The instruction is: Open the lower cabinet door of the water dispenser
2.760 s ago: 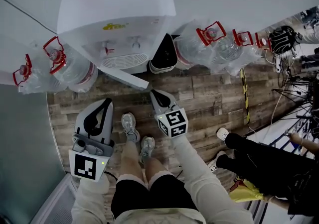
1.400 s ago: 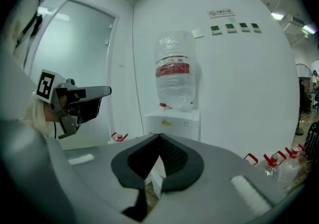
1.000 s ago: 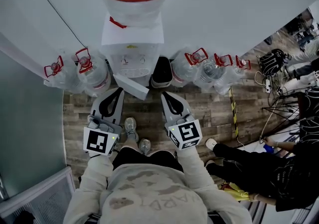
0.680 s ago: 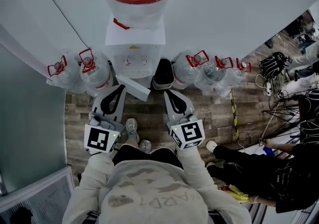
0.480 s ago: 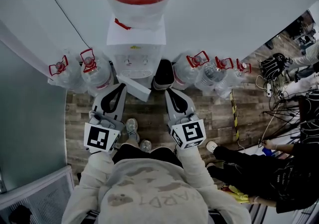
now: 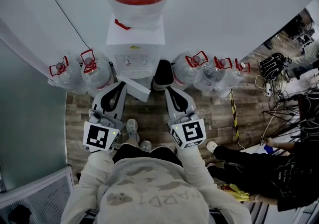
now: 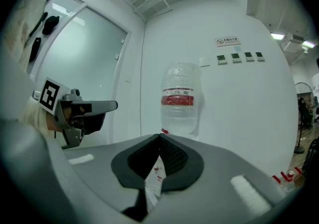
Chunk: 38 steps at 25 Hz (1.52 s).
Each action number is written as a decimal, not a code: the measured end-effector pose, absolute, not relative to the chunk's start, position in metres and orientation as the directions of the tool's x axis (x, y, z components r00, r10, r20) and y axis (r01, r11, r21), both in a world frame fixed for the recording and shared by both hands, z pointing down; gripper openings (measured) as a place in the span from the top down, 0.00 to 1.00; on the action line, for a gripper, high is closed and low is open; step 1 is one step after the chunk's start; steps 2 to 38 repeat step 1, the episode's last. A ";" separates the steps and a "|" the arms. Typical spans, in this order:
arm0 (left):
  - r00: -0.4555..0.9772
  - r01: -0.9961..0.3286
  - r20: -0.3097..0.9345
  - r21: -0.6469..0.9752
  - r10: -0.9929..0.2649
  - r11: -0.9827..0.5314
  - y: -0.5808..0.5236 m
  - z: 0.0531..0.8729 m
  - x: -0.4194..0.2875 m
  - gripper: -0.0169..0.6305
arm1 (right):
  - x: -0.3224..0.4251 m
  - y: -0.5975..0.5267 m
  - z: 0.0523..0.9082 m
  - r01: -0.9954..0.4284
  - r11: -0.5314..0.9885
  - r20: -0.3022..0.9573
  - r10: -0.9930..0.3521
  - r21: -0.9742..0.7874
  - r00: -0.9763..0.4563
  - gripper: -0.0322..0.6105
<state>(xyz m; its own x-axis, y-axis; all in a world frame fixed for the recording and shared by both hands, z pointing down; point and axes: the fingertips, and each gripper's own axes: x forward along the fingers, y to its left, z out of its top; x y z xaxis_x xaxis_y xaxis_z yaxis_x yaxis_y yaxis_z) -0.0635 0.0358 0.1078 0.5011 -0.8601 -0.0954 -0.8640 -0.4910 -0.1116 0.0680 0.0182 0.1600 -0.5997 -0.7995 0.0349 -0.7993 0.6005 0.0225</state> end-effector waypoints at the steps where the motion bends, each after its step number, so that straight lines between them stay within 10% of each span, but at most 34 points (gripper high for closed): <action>1: 0.502 -0.863 -0.095 -0.112 -0.860 -0.492 0.037 0.108 -0.063 0.97 | 0.068 0.019 0.159 -0.799 0.601 0.033 -0.799 0.027 -0.600 0.94; 38: 0.502 -0.863 -0.095 -0.112 -0.860 -0.492 0.037 0.108 -0.063 0.97 | 0.068 0.019 0.159 -0.799 0.601 0.033 -0.799 0.027 -0.600 0.94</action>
